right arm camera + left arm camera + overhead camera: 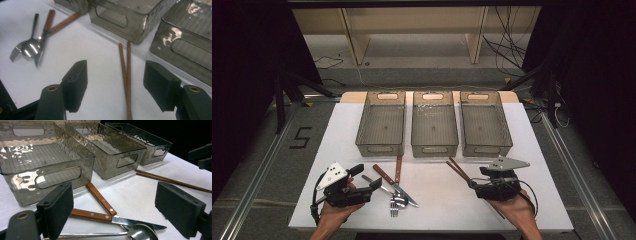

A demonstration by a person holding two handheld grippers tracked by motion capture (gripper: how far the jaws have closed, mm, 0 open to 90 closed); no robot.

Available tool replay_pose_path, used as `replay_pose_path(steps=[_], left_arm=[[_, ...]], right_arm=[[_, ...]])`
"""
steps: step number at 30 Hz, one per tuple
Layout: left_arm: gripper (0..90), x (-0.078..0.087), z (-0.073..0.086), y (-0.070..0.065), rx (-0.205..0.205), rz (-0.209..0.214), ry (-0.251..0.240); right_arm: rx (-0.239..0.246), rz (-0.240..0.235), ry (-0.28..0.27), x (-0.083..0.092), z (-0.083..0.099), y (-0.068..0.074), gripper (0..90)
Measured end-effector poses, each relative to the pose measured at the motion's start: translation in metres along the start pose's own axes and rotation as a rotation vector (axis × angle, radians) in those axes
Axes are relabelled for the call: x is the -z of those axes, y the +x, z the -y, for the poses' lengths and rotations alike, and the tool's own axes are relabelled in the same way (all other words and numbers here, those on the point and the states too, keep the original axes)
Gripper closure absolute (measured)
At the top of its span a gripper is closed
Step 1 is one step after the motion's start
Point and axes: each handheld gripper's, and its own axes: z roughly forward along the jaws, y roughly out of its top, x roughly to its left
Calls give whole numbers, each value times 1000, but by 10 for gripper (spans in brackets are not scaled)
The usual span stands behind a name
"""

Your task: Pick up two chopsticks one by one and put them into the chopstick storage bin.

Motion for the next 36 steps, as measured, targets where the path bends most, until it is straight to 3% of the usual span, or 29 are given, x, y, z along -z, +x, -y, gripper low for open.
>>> replay_pose_path(steps=[8,18,36], left_arm=[[145,0,0,0,1,-1,-1],[145,0,0,0,0,-2,-1],[145,0,0,1,1,-2,-1]], right_arm=[[-6,14,134,-5,-15,-13,418],[-3,5,295,-22,-18,-19,486],[-24,-32,423,-42,-12,-23,622]])
